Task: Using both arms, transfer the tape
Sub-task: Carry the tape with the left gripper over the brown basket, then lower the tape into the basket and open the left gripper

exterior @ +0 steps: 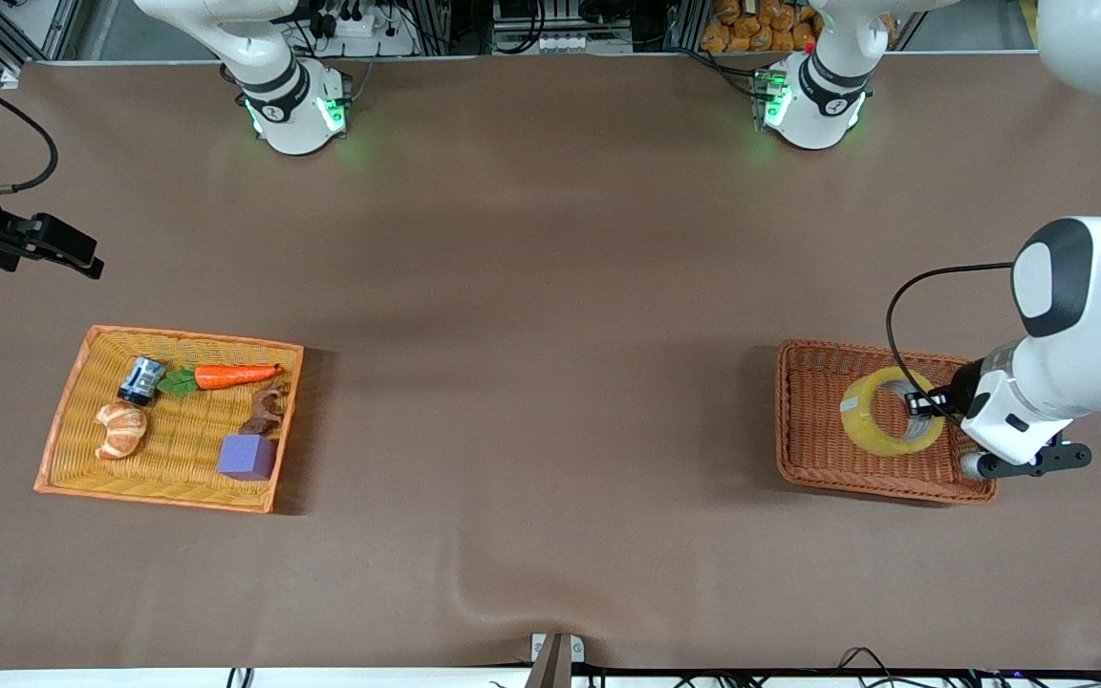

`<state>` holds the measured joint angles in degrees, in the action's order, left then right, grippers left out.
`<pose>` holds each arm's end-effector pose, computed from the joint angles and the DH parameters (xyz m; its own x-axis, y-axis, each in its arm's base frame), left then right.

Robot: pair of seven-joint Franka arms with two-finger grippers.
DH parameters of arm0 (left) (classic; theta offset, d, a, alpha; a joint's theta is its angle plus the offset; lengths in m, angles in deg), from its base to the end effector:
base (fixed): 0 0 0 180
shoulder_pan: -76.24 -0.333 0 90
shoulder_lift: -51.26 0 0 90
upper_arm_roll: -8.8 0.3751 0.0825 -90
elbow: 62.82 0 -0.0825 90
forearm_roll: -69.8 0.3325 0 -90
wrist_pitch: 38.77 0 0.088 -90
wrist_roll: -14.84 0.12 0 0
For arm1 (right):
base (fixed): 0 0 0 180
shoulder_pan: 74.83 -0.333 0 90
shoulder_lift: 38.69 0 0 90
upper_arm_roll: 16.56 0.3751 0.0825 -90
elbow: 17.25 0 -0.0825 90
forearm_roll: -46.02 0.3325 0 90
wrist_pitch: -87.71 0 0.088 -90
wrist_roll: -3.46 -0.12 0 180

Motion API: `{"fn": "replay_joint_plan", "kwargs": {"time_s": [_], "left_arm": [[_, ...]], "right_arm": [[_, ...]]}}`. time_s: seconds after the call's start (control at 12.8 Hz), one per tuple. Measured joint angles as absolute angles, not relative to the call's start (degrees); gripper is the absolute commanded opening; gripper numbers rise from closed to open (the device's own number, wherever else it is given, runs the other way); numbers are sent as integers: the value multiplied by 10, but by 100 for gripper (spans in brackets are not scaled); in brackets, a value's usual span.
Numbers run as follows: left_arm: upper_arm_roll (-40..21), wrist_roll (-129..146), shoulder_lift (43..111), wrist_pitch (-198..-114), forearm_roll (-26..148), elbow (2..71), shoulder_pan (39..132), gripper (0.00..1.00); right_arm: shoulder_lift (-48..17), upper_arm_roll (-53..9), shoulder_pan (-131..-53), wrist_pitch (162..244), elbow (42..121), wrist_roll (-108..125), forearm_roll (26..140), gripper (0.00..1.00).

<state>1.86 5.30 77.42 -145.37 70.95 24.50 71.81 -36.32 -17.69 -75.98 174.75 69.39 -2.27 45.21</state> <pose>0.6499 -0.0125 0.4485 0.9851 0.1229 -0.1207 0.1256 -0.9920 0.0151 0.5128 -0.0013 0.6697 0.9944 -0.1002 -0.0327 -0.0997 -0.9949 0.0183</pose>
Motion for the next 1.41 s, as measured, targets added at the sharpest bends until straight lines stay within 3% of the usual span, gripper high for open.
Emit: {"fn": "replay_joint_plan", "kwargs": {"time_s": [0.39,0.62,0.7,0.78,1.17,1.41], "left_arm": [[19,62,783,-1583,755,370,677,0],[19,64,798,-1651,755,408,669,0],[19,64,805,-1664,755,414,669,39],[19,64,813,-1671,755,416,667,99],[19,67,809,-1678,756,390,661,100],[15,69,773,-1587,756,317,661,100]], "right_arm": [[-363,-177,-760,1746,694,-23,452,100],[-363,-177,-760,1742,694,-22,452,100],[-363,-177,-760,1740,694,-22,452,100],[-363,-177,-760,1740,694,-22,452,100],[-363,-178,-759,1739,694,-22,453,100],[-363,-182,-752,1731,692,-19,454,100]]}}
